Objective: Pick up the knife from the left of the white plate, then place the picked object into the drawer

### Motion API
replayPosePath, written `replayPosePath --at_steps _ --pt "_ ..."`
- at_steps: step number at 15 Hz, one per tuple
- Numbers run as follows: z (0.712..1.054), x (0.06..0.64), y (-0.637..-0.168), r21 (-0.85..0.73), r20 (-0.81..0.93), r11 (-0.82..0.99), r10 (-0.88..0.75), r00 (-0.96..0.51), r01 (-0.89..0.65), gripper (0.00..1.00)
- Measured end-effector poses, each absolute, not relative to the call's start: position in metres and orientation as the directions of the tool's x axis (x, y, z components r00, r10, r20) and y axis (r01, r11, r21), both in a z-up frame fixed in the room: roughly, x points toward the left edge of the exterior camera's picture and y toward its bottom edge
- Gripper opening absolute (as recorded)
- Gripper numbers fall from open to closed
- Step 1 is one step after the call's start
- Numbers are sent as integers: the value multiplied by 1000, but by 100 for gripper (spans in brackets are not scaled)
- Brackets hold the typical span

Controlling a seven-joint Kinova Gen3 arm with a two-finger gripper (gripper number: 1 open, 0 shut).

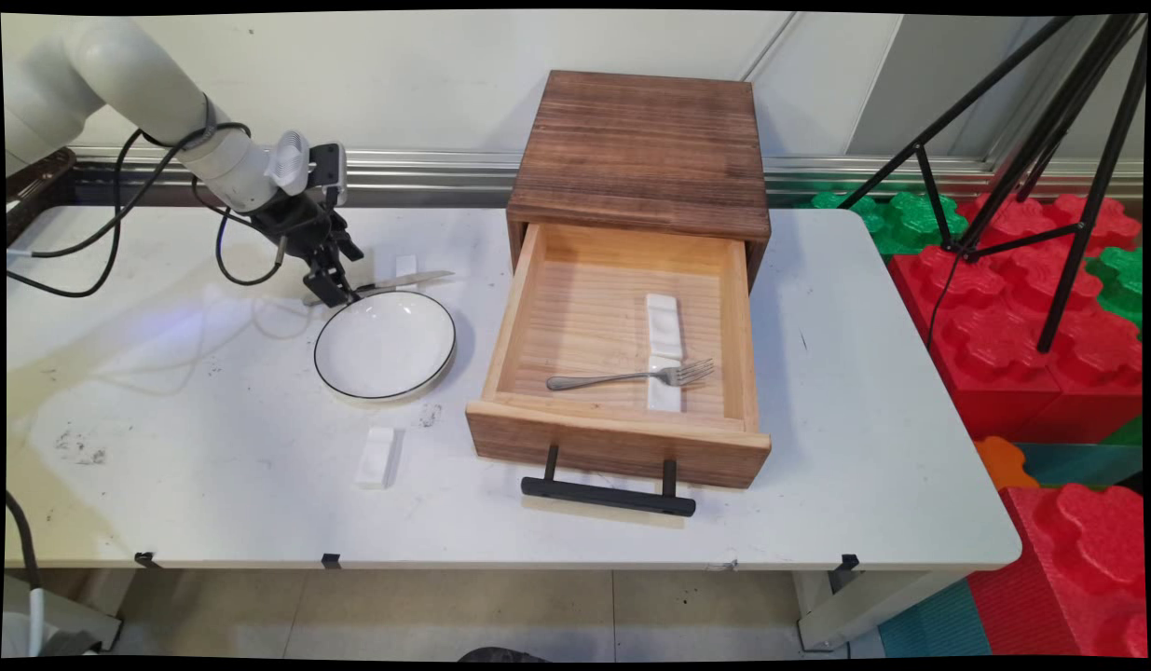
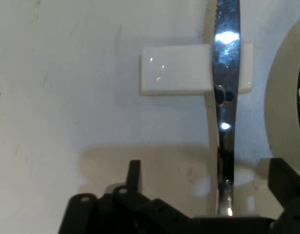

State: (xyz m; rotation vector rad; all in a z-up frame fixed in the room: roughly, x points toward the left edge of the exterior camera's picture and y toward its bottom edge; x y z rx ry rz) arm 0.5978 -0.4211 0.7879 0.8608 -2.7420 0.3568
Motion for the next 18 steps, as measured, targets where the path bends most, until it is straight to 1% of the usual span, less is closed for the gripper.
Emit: replayPosePath --at_steps 1,2,12,18 --pt "787 598 -422 -156 304 796 -525 -795 -585 100" --pt "786 598 -423 -156 307 795 -525 -794 -586 0" --pt "786 596 -428 -148 329 786 -534 -779 -600 0" --pt "794 599 -428 -154 337 776 -541 -771 -611 0"
